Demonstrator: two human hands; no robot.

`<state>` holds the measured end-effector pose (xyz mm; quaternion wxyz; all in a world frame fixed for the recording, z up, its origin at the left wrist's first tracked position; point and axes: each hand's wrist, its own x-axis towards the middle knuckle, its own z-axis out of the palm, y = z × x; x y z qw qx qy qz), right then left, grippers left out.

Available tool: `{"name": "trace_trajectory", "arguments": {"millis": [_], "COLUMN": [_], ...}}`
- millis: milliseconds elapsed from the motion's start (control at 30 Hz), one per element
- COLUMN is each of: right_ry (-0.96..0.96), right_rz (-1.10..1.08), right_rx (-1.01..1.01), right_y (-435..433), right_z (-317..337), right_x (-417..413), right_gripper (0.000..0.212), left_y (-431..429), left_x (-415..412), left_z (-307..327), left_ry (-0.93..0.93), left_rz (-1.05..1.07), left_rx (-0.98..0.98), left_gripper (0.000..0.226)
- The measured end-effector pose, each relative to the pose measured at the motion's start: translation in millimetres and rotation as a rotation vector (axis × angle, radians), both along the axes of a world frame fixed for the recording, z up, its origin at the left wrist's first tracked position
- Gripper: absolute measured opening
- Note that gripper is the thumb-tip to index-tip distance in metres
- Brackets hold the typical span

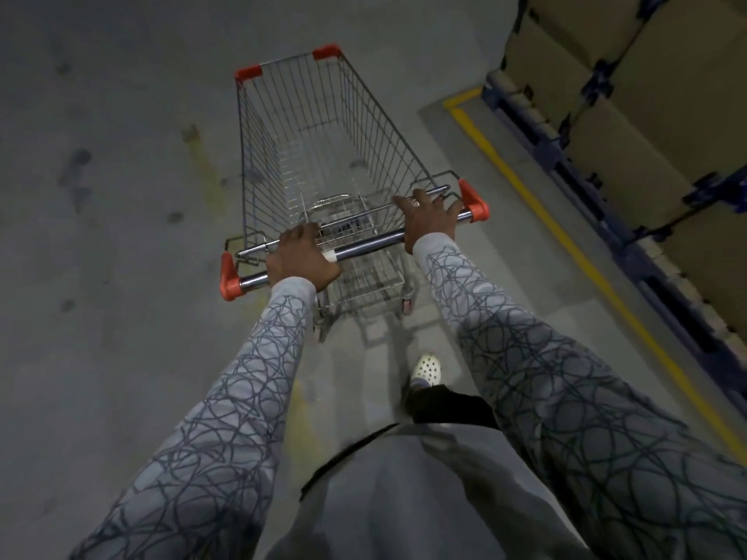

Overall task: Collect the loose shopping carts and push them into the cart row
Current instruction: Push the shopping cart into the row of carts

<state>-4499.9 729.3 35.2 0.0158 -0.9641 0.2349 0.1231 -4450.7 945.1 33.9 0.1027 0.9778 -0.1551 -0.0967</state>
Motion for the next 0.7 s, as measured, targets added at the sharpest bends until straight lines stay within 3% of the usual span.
{"name": "trace_trajectory", "arguments": {"millis": [200, 700], "right_ry": [0.027, -0.148], "right_rz": [0.058, 0.111], "right_rx": [-0.001, -0.015], "right_y": [-78, -294], "right_z": [7, -19], "right_x": [103, 401], "right_gripper": [0.067, 0.062], "left_y": [-79, -284], "left_x": [92, 372], "left_z": [4, -5], "left_ry": [0.01, -0.041], "left_rz": [0.069, 0.152], "left_rx": [-0.016, -0.02], "left_gripper": [0.076, 0.079]}}
